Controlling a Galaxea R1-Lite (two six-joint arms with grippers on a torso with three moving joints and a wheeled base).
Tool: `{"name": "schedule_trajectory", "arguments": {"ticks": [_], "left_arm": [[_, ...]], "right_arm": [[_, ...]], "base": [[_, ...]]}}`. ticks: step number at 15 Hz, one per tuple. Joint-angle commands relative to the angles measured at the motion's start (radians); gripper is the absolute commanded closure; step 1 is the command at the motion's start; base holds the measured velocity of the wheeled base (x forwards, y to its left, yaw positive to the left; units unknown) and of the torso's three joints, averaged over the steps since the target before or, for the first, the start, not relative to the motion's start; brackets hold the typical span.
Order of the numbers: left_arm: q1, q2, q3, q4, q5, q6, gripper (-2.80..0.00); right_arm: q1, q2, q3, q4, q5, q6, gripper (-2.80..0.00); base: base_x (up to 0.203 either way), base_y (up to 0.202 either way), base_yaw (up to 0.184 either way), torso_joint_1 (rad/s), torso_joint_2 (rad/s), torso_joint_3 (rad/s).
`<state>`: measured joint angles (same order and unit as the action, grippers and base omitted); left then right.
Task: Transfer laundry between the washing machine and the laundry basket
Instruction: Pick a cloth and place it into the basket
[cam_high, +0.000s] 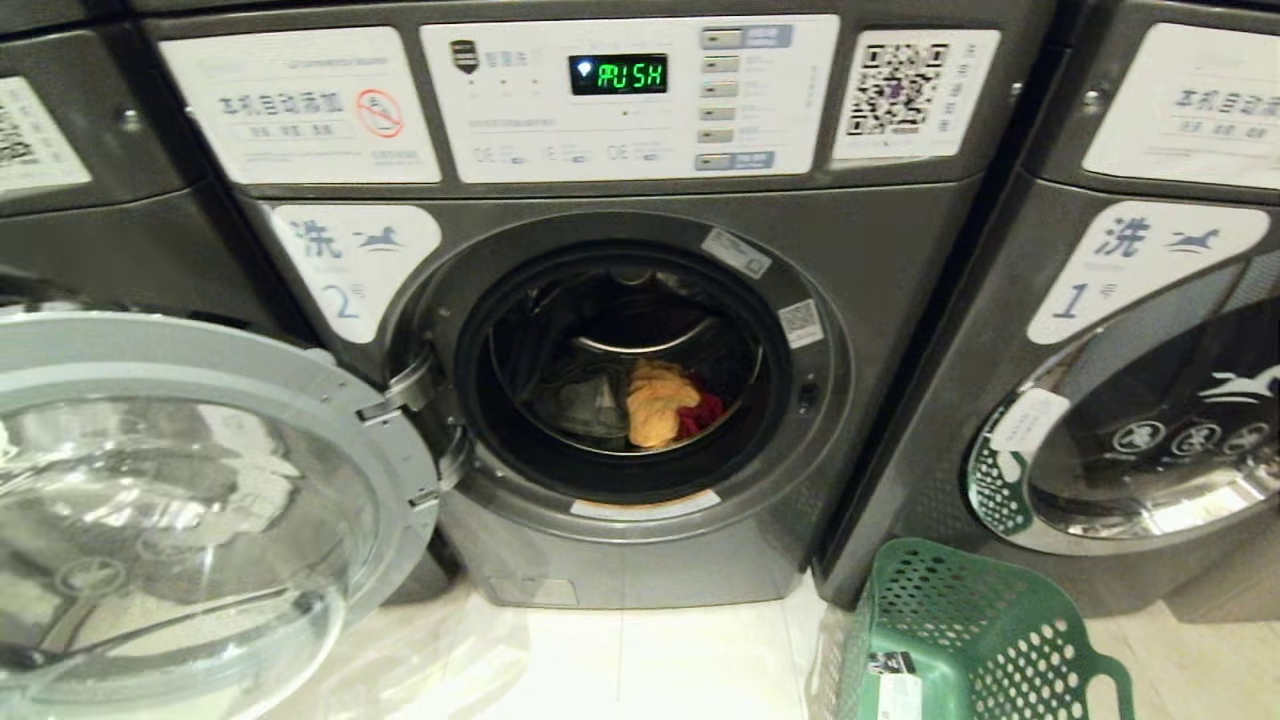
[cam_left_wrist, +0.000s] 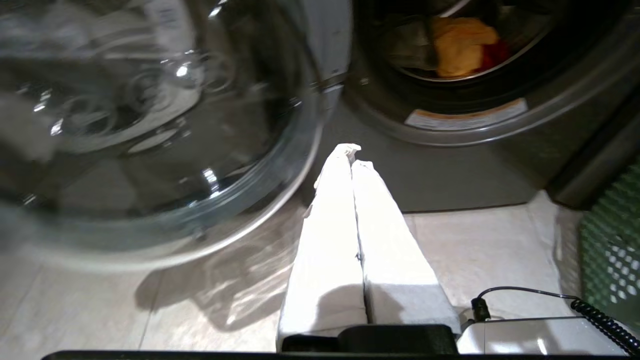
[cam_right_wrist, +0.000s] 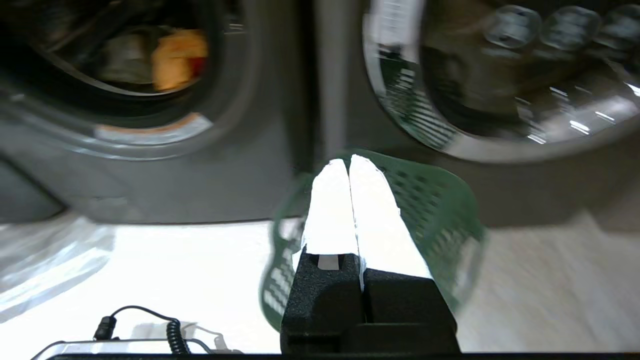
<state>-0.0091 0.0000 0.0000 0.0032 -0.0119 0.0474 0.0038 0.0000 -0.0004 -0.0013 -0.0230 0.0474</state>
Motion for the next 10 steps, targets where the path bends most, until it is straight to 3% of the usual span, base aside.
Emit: {"name": "schedule_trajectory", "arguments": {"ticks": [1, 5, 10], "left_arm": [[0.0, 0.002, 0.0, 0.0, 0.0, 0.0, 0.0], [0.0, 0.002, 0.0, 0.0, 0.0, 0.0, 0.0], [0.0, 0.002, 0.0, 0.0, 0.0, 0.0, 0.0]], "right_arm": [[0.001, 0.0, 0.0, 0.0, 0.0, 0.0, 0.0], [0.001, 0.0, 0.0, 0.0, 0.0, 0.0, 0.0], [0.001, 0.0, 0.0, 0.0, 0.001, 0.002, 0.0]], "base": [[0.003, -0.013, 0.219, -0.002, 0.01, -0.002], [0.001, -0.008, 0.16, 0.007, 0.0, 0.001], [0.0, 0.0, 0.0, 0.0, 0.0, 0.0]]}}
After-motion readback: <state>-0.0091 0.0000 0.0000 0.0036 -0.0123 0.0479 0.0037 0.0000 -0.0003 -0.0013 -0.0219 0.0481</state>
